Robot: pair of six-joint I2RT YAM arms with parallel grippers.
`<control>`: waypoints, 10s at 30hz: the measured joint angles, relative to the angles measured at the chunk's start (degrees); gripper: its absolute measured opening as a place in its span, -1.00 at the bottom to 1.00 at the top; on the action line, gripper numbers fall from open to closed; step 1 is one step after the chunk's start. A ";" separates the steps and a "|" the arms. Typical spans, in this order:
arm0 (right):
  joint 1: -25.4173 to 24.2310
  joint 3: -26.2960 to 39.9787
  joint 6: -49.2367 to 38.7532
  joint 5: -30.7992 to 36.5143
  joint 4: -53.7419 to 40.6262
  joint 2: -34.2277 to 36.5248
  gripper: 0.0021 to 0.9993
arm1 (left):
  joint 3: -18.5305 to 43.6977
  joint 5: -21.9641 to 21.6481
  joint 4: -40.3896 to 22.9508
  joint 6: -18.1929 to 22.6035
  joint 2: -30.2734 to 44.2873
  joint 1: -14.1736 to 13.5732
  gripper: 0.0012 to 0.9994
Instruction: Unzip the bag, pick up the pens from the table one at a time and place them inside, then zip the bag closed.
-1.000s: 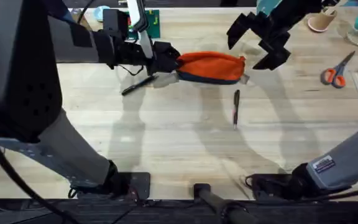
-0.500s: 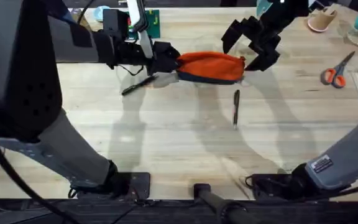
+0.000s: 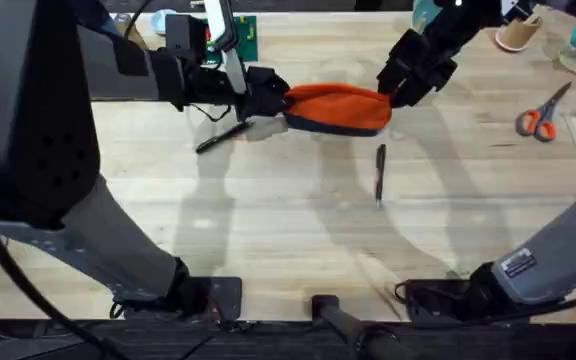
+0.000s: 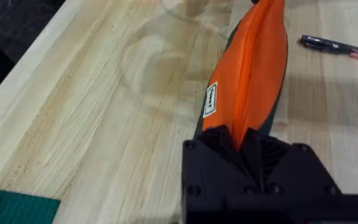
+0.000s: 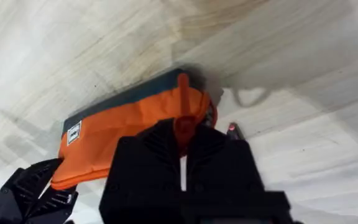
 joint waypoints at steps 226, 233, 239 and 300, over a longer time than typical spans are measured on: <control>23.20 6.51 -24.70 1.58 18.28 1.44 -0.94 | 0.00 -0.21 -0.13 -0.02 0.00 0.85 -0.92; 23.24 6.51 -25.16 1.51 19.15 1.44 -0.94 | 0.00 -0.24 -0.09 -0.02 0.00 0.85 -0.92; 23.33 6.51 -25.82 1.04 20.49 1.44 -0.94 | 0.00 -0.33 -0.04 -0.02 0.02 0.85 -0.92; 21.44 7.32 -25.75 -7.49 24.25 -1.70 0.68 | 0.00 -0.59 0.14 0.00 0.02 0.68 -0.92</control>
